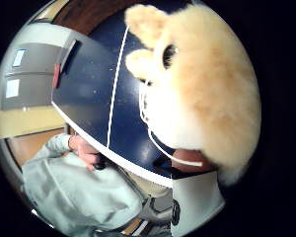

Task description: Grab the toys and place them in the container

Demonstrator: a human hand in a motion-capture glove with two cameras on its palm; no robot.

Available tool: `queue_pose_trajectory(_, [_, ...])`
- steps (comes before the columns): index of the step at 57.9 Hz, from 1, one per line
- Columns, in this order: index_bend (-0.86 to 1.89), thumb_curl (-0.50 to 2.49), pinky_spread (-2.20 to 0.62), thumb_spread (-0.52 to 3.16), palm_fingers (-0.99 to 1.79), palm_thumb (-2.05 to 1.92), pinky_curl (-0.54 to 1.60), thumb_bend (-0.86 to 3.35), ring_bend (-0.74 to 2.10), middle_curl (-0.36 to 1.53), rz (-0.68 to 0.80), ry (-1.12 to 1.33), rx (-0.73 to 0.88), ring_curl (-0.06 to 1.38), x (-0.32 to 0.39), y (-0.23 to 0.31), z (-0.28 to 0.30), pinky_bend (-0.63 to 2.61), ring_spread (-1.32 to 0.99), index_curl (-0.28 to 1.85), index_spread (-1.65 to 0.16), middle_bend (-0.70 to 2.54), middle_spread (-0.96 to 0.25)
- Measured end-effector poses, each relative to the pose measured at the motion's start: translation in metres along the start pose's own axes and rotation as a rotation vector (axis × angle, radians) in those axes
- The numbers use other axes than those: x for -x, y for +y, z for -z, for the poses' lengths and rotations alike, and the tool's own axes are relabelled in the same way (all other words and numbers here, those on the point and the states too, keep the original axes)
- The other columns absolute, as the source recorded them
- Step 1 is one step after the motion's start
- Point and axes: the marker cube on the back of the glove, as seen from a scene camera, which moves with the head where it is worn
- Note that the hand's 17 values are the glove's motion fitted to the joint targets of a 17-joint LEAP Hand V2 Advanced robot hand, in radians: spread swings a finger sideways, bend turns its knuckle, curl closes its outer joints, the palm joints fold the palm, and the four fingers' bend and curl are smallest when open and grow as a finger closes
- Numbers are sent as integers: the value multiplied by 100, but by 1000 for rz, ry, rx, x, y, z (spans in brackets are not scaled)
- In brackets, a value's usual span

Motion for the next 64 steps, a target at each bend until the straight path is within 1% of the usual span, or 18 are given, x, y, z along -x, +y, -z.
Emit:
queue_pose_trajectory(3, [14, 47, -34, 113, 111, 51, 39, 14, 108, 61, 12, -43, 58, 50, 7, 2, -1, 93, -34, 23, -26, 74, -28])
queue_pose_trajectory(9, [20, 54, -36, 102, 113, 57, 42, 13, 111, 66, 28, -113, 196, 53, 6, 0, 11, 96, -35, 26, -28, 78, -31])
queue_pose_trajectory(13, [26, 58, -37, 95, 115, 59, 43, 13, 111, 69, -9, -160, 271, 53, -31, -29, 38, 96, -35, 30, -29, 83, -32])
queue_pose_trajectory(16, [29, 61, -37, 91, 115, 60, 44, 12, 113, 71, -3, -164, 324, 53, -33, -29, 49, 95, -36, 32, -29, 85, -32])
queue_pose_trajectory(21, [33, 65, -38, 86, 113, 61, 45, 11, 115, 74, -26, -191, 342, 54, -44, -44, 84, 96, -36, 35, -30, 87, -32])
queue_pose_trajectory(24, [34, 67, -38, 84, 112, 61, 45, 10, 115, 76, -9, -196, 344, 54, -39, -44, 103, 97, -36, 37, -30, 88, -33])
queue_pose_trajectory(27, [35, 70, -38, 82, 111, 61, 46, 9, 116, 77, 13, -186, 334, 55, -25, -38, 120, 98, -36, 39, -30, 89, -33])
queue_pose_trajectory(31, [35, 72, -38, 80, 110, 62, 46, 8, 117, 79, 88, -143, 301, 55, 15, -21, 147, 99, -36, 42, -31, 89, -33])
queue_pose_trajectory(35, [35, 75, -38, 78, 109, 62, 47, 7, 118, 80, 115, -118, 252, 55, 33, -27, 181, 100, -36, 45, -31, 90, -34])
queue_pose_trajectory(44, [35, 80, -38, 76, 108, 63, 48, 5, 120, 83, 98, -114, 124, 56, 50, -75, 249, 101, -36, 51, -32, 90, -34])
queue_pose_trajectory(51, [32, 83, -38, 75, 107, 63, 49, 4, 121, 85, 79, -71, 28, 56, 45, -123, 282, 102, -35, 57, -32, 90, -34])
queue_pose_trajectory(52, [32, 84, -38, 75, 107, 63, 49, 3, 121, 85, 105, -62, 13, 56, 44, -130, 286, 102, -35, 57, -32, 90, -34])
queue_pose_trajectory(55, [31, 85, -38, 75, 107, 64, 49, 3, 121, 86, 255, -20, -29, 56, 42, -148, 295, 102, -35, 60, -33, 90, -34])
queue_pose_trajectory(56, [30, 85, -38, 75, 107, 64, 49, 3, 121, 86, 277, -13, -39, 56, 42, -154, 297, 102, -35, 61, -33, 90, -34])
queue_pose_trajectory(58, [29, 86, -38, 75, 107, 64, 49, 2, 121, 86, 238, -24, -55, 56, 47, -169, 302, 102, -35, 62, -33, 90, -34])
queue_pose_trajectory(61, [28, 88, -38, 75, 106, 64, 49, 2, 121, 87, 50, -73, -68, 56, 52, -198, 307, 103, -35, 65, -33, 89, -34])
queue_pose_trajectory(64, [26, 89, -38, 75, 106, 64, 49, 1, 121, 88, -47, -93, -88, 56, 46, -227, 309, 103, -35, 67, -34, 89, -34])
